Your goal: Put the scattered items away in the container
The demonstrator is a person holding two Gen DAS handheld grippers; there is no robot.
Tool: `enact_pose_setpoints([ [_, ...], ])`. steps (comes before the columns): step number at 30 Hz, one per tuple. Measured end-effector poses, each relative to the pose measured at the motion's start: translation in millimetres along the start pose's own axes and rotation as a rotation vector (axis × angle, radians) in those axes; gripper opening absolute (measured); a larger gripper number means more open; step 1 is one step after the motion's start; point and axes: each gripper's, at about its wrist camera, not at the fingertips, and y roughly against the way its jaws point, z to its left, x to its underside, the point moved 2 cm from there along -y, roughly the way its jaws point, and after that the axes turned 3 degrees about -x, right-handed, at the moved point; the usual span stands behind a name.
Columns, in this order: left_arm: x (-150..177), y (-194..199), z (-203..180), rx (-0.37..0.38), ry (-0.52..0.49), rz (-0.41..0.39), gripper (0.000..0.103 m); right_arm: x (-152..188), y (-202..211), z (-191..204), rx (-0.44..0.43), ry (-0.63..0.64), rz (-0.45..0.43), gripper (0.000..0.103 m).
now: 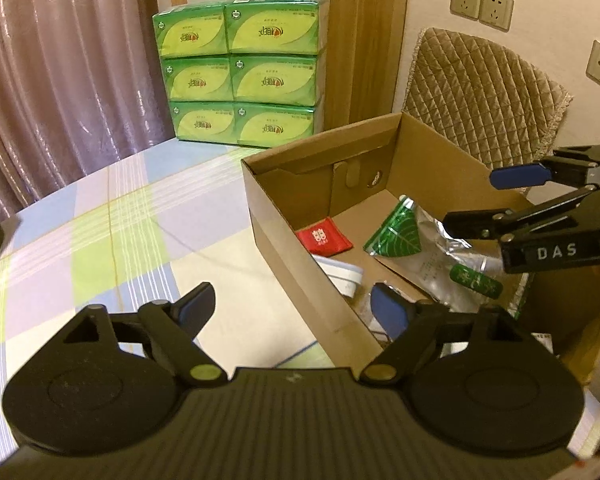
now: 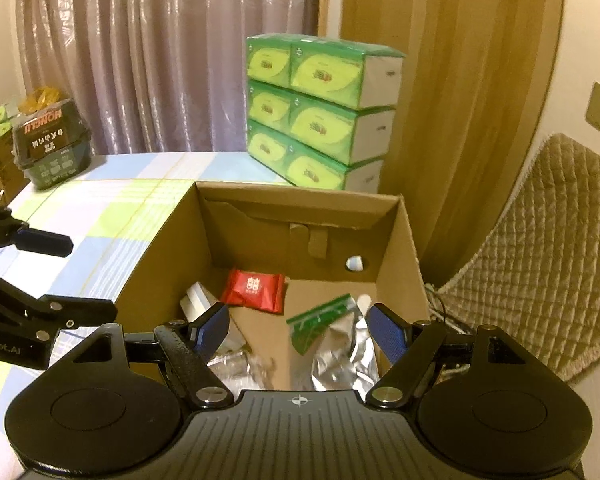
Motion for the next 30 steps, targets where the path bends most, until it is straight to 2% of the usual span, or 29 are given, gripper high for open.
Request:
enact_pose_setpoints([
  [6,16,34,-10,-0.008,0.025,-0.034,0.097,15,35,6,-0.004,-0.019,-0.003,0.077],
  [8,21,47,-15,-0.012,0.037,-0.045,0.102,22,49,10,-0.009,-0.019,-0.005,0.086],
  [13,42,80,-29,-0.002,0.094,-0.055,0.102,40,89,26,-0.009,-0.019,-0.017,0.091],
  [15,51,94,-40,-0.014,0.085,-0.063,0.102,48,104,35,-0.012,-0.013,-0.014,0.092],
  [18,65,113,-53,-0.027,0.088,-0.071,0.102,59,126,46,0.001,-0.002,-0.019,0.1],
  [30,119,171,-82,-0.044,0.178,-0.072,0.102,103,195,65,0.041,-0.045,-0.031,0.101],
])
